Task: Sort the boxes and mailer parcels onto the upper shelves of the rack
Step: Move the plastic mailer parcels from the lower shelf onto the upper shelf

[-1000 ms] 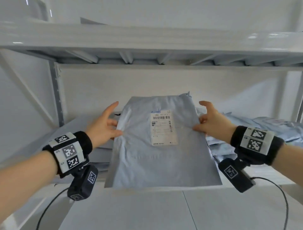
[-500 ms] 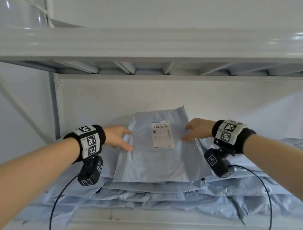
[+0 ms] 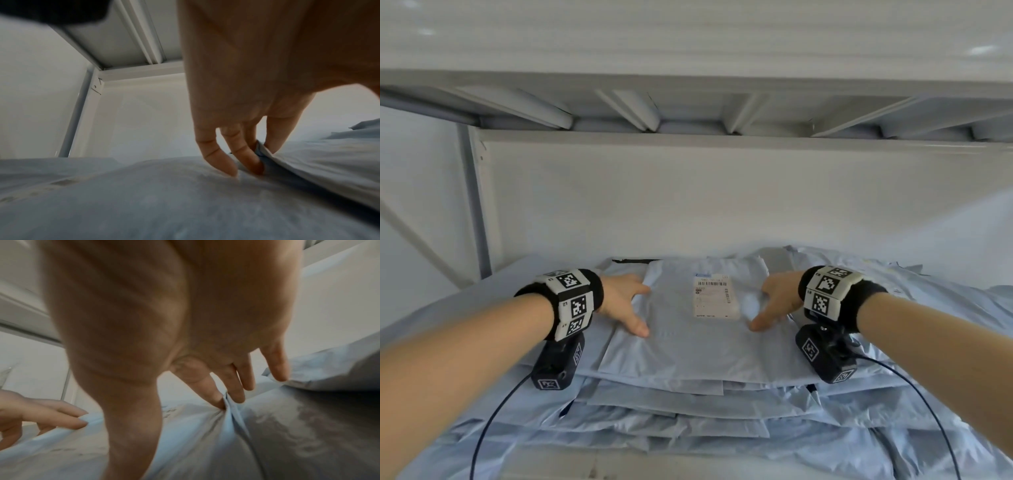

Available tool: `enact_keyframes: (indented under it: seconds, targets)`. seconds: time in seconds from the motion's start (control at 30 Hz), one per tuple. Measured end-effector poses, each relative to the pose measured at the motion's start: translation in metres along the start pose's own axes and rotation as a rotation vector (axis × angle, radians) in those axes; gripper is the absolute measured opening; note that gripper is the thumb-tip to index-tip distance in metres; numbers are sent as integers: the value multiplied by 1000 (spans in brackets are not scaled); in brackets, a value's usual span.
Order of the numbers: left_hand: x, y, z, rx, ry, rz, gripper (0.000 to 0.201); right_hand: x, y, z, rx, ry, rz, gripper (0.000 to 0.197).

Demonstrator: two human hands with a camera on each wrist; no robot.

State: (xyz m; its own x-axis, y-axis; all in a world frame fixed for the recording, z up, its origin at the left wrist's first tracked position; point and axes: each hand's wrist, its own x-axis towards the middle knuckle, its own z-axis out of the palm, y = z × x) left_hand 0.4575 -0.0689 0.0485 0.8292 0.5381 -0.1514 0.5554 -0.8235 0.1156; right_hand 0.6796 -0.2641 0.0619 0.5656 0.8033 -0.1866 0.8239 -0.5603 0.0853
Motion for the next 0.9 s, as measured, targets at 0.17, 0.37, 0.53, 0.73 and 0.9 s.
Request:
enact_keyframes:
  seconds: [0.17,0.37,0.53,0.73,0.9]
  targets:
    - [-1,2,4,91,46,-9,99,-6,-4,-3,-84,7,14,83]
    - [-14,7,8,93,82,-1,81,-18,-4,-3,-91,24,74,91]
    - [-36,11,5,64,138,38,81,-39,-6,-6,-12,58,86,93]
    - [-87,3,-12,-85,316,209,66,-83,-41,-16,-92,275,-6,75]
    - [-135,-20,9,-325,482,320,61,-132,-79,10,15,446,-98,64]
